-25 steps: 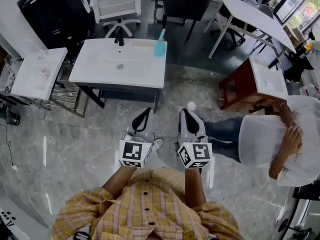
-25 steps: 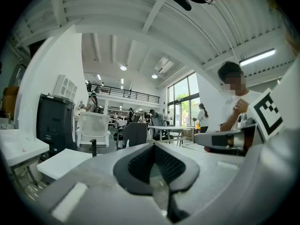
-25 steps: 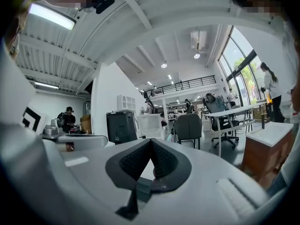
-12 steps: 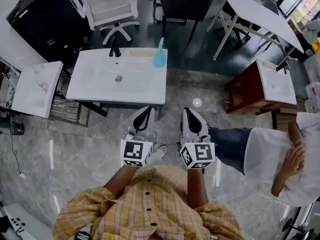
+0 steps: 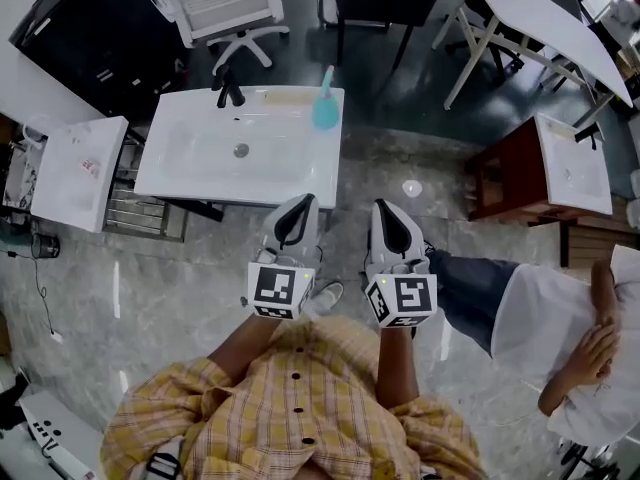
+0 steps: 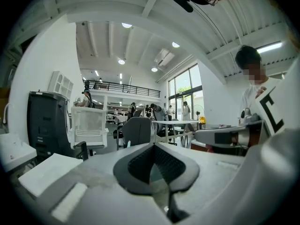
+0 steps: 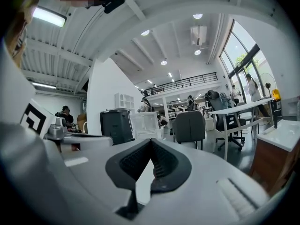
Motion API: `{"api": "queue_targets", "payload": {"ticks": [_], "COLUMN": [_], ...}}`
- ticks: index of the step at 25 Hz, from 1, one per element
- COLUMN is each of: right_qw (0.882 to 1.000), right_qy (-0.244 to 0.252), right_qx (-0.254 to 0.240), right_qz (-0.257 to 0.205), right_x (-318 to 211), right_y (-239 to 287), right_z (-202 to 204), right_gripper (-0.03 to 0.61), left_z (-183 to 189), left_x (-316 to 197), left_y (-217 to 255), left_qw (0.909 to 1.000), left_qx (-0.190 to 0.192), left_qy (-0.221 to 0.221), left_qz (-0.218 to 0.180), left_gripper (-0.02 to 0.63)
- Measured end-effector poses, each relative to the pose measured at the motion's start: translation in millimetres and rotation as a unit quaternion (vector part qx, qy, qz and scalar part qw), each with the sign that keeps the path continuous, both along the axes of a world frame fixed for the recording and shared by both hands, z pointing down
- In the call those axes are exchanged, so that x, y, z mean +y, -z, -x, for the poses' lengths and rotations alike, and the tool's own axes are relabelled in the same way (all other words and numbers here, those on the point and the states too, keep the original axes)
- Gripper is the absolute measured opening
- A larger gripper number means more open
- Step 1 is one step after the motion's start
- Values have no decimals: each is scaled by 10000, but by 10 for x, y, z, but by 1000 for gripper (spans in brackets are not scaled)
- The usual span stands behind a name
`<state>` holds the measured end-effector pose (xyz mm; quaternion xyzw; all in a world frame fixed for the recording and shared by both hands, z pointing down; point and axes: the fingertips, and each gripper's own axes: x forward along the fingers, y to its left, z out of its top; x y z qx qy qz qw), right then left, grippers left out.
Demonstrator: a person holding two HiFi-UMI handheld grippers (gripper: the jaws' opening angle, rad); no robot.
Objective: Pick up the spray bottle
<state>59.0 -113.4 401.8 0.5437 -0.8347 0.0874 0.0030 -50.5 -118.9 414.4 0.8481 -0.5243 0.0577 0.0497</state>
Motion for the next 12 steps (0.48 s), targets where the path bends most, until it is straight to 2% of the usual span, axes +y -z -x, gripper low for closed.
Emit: {"api": "queue_targets", "payload": {"ticks": [12], "right_qw": [9997], "right_qy": [23], "right_qx": [-82], "right_qz": [209], "right_x": [-281], "right_y": [-194], "right_z": [-30], "right_gripper": [0], "left_z": [-63], "left_x": [-343], "left_y": [-136], "left_qw": [9997], "left_qx": [-229], "left_qy": [-7], "left_qz": [111], "left_gripper": [-3]}}
